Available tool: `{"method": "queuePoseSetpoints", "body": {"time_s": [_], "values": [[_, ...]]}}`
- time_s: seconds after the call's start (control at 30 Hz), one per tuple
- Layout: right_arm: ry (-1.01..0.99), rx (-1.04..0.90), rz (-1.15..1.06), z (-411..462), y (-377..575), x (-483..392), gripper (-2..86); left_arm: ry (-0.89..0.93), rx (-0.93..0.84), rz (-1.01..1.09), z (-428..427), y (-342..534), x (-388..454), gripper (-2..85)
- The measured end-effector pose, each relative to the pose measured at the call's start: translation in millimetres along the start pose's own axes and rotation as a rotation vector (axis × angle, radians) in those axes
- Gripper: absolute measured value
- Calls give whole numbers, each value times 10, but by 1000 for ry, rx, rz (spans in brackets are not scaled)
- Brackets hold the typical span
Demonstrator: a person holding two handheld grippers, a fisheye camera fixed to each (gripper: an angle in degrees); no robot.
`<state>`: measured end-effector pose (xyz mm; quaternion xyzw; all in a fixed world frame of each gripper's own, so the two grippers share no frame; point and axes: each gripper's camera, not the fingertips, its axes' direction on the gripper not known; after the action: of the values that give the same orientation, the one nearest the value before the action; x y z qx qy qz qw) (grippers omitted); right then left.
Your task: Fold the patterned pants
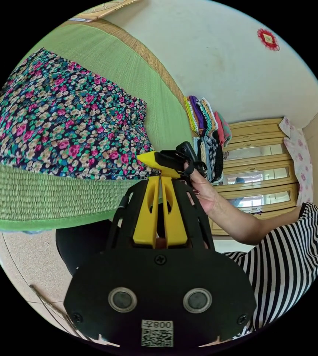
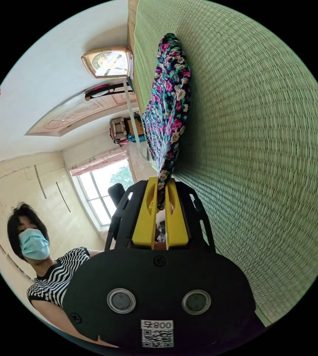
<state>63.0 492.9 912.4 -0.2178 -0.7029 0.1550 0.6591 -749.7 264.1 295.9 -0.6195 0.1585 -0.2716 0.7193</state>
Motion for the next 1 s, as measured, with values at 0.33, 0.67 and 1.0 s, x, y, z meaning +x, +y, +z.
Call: {"method": "queuePoseSetpoints", "body": {"time_s": [0.33,0.67,1.0], "values": [[-22,-9,-26,-120,110,-341,14,139,326,-337,-615,464,-579,32],[-42,-24,-72,-169,244,-800,6,144,503,-543,-787,508,-744,113],[-45,-23,-111,-256,424,-1178,5,134,575,-626,-755,490,-604,105]]}}
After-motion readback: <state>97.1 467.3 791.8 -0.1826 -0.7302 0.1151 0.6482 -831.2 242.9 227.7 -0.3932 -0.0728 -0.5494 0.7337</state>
